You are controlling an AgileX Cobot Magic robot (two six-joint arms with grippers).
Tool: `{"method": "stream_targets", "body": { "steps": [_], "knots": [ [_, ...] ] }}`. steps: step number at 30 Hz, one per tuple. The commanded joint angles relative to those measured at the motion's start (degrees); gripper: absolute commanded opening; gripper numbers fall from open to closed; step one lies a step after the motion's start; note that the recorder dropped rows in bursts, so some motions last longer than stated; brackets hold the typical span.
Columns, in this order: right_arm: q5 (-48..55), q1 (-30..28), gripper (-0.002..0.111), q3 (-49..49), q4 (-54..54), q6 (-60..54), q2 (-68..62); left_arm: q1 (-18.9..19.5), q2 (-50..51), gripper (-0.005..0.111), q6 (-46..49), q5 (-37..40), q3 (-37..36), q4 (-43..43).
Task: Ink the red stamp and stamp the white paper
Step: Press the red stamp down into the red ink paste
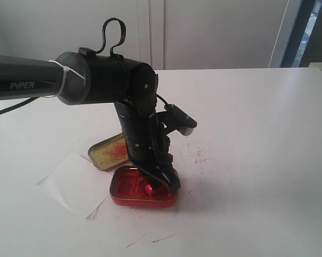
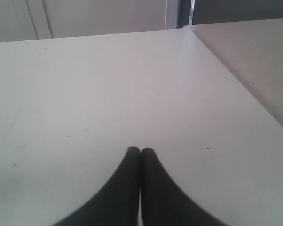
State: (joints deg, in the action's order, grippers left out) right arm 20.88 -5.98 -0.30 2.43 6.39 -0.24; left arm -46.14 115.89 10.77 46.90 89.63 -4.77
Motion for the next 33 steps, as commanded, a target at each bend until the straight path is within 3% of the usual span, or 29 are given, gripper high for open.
{"method": "stream_targets", "body": {
  "steps": [1,33],
  "knots": [
    [-0.84,0.23,0.000,0.30,0.12,-0.06,0.24,-0.49,-0.60,0.000,-0.52,1.21,0.45,-0.28],
    [-0.84,0.23,0.000,0.30,0.12,-0.06,0.24,-0.49,-0.50,0.000,-0.65,2.54,3.49,-0.50]
  ]
}}
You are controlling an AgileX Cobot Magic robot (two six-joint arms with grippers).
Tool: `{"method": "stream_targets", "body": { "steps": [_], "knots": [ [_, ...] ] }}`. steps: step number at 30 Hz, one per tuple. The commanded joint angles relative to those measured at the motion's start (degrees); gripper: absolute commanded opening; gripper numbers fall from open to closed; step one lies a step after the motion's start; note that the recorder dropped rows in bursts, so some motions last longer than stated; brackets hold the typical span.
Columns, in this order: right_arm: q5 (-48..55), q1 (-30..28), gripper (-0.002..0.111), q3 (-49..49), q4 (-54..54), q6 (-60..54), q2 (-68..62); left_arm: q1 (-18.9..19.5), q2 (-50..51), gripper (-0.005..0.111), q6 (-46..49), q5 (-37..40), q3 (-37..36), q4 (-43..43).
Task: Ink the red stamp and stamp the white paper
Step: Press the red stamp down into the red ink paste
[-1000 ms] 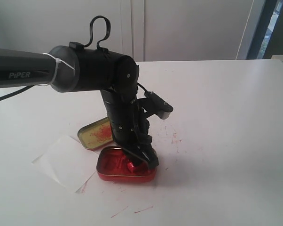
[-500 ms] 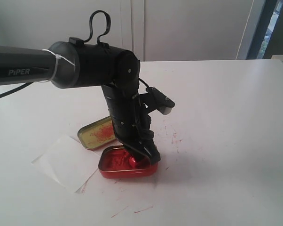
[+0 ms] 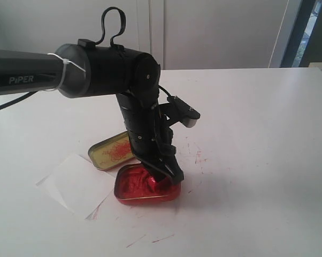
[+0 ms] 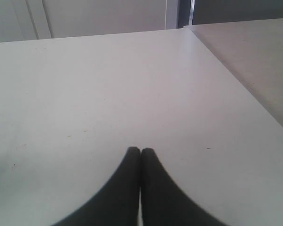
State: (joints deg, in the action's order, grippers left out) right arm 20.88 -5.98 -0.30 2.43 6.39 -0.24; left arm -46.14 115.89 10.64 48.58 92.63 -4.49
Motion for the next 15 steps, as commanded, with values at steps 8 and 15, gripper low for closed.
{"method": "stream_targets", "body": {
  "steps": [8,15],
  "knots": [
    [-0.84,0.23,0.000,0.30,0.12,-0.06,0.24,-0.49,-0.50,0.000,-0.53,0.71,-0.15,-0.93],
    [-0.84,0.23,0.000,0.30,0.12,-0.06,0.24,-0.49,-0.60,0.000,-0.53,0.73,0.00,-1.04]
  ]
}}
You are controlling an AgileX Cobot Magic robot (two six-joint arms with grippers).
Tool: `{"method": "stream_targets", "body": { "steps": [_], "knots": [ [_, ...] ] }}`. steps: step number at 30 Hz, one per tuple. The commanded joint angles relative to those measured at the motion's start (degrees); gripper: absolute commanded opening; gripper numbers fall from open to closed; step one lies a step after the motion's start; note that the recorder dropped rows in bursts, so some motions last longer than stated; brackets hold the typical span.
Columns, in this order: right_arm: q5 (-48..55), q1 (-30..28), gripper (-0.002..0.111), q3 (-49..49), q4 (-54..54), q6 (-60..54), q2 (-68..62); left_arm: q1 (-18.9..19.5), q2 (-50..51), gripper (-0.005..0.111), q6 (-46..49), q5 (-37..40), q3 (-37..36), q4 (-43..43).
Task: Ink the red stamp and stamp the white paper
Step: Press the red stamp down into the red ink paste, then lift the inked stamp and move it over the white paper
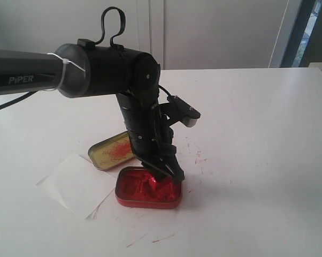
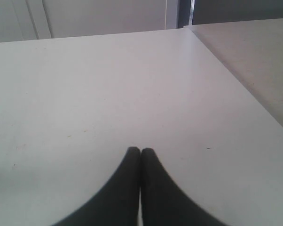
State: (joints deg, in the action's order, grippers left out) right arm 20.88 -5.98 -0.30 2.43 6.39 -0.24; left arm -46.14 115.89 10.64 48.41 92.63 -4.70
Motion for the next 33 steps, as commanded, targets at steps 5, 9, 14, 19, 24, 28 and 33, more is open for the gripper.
{"method": "stream_targets", "body": {
  "steps": [5,9,14,19,24,28,33],
  "knots": [
    [-0.84,0.23,0.000,0.30,0.12,-0.06,0.24,-0.49,-0.60,0.000,-0.53,0.79,0.00,-1.23],
    [-0.84,0.23,0.000,0.30,0.12,-0.06,0.24,-0.26,-0.60,0.000,-0.53,0.79,0.00,-1.21],
    [-0.84,0.23,0.000,0.30,0.12,-0.06,0.24,-0.13,-0.60,0.000,-0.53,1.04,0.00,-1.21],
    [-0.84,0.23,0.000,0.30,0.12,-0.06,0.24,0.93,-0.60,0.000,-0.53,1.70,0.00,-1.70],
    [-0.84,0.23,0.000,0.30,0.12,-0.06,0.24,3.43,-0.60,0.000,-0.41,2.44,0.00,-4.21],
    [-0.84,0.23,0.000,0.30,0.12,-0.06,0.24,5.12,-0.60,0.000,-0.41,3.51,0.00,-4.20],
    [-0.84,0.23,0.000,0.30,0.12,-0.06,0.24,7.22,-0.60,0.000,-0.30,5.43,0.00,-4.78]
  ]
}}
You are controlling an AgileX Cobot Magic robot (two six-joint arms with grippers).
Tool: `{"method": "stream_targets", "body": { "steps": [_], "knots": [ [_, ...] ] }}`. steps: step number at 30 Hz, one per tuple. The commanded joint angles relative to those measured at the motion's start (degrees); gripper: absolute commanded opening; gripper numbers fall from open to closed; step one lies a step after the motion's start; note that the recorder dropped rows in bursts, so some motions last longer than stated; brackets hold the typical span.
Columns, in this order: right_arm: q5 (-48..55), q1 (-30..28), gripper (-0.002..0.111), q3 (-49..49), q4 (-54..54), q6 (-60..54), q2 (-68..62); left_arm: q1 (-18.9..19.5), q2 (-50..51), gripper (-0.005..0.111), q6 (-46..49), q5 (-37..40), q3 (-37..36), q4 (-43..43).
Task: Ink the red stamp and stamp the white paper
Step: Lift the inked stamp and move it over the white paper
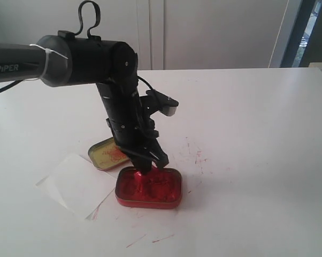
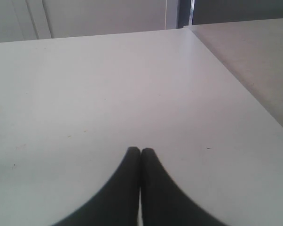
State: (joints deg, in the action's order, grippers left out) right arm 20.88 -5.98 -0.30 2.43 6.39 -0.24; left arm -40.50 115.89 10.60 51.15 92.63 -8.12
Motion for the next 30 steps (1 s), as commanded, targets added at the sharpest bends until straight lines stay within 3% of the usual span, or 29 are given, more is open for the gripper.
{"method": "stream_targets", "body": {
  "steps": [1,15,26,30],
  "knots": [
    [-0.84,0.23,0.000,0.30,0.12,-0.06,0.24,1.83,-0.60,0.000,0.05,3.04,0.00,-1.50],
    [-0.84,0.23,0.000,0.30,0.12,-0.06,0.24,8.47,-1.23,0.000,2.02,8.90,-0.29,-2.42],
    [-0.84,0.23,0.000,0.30,0.12,-0.06,0.24,8.47,-12.78,0.000,0.63,-0.92,-14.88,1.70],
    [-0.84,0.23,0.000,0.30,0.12,-0.06,0.24,10.21,-15.68,0.000,-0.53,-3.58,-19.72,3.09]
  ]
}}
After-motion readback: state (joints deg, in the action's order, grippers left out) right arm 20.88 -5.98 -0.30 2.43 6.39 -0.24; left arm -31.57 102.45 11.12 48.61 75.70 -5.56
